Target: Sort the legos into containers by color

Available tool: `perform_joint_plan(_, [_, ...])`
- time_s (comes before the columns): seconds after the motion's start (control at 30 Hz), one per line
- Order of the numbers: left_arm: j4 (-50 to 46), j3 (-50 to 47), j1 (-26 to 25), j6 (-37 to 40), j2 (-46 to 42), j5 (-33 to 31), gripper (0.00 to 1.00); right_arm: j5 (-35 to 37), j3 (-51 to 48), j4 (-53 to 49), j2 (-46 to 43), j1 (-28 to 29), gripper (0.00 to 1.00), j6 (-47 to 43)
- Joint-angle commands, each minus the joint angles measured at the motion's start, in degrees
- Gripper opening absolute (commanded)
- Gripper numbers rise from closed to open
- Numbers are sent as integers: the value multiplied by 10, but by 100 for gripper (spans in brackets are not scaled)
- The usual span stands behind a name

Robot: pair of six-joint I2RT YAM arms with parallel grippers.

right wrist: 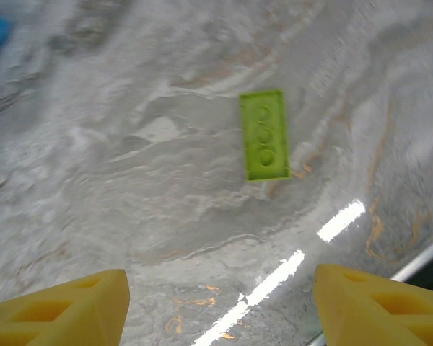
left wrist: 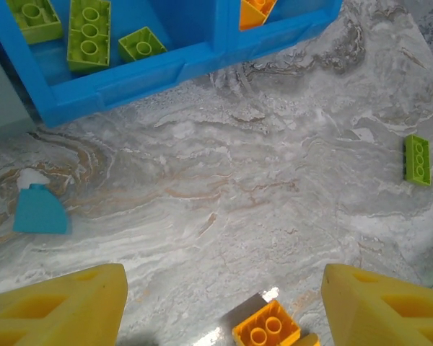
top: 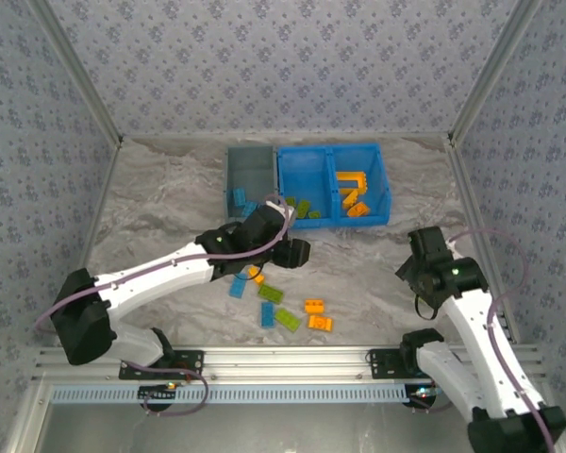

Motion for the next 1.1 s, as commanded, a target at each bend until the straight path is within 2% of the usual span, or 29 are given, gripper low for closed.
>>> perform_joint_plan(0.0, [62,-35,40,11,21,66,72,-97,-13,31,39,-80,69,-46])
perform_joint_plan(0.1, [111,-60,77,42,47,108,72,-96,-21,50,68,-113,70,-63])
perform_joint_plan(0.23, [112,-56,125,51,83,158,71,-98,-32,53,108,-178,72,-95])
perform_joint_plan(0.37, [139,-76,130,51,76,165,71,-126,-44,89,116,-258,73,-121])
perform_joint_plan(0.5, [151,-81,130,37,78,170,70,-144,-56,134,175,-298,73,-118])
perform_joint_plan(0.7, [153,-95,131,30,51,164,70,-147,-66,246,281,-308,73,-137])
perform_joint_plan(0.87, [141,-101,130,34,20,164,71,-195,-52,309,375,-308,73,-166])
perform_joint_plan(0.93, [135,-98,131,35,15,165,70,-217,-47,318,397,-298,63,-188])
perform_joint_plan(1.07, [120,-95,131,35,2,158,70,-220,-48,303,402,-258,52,-190])
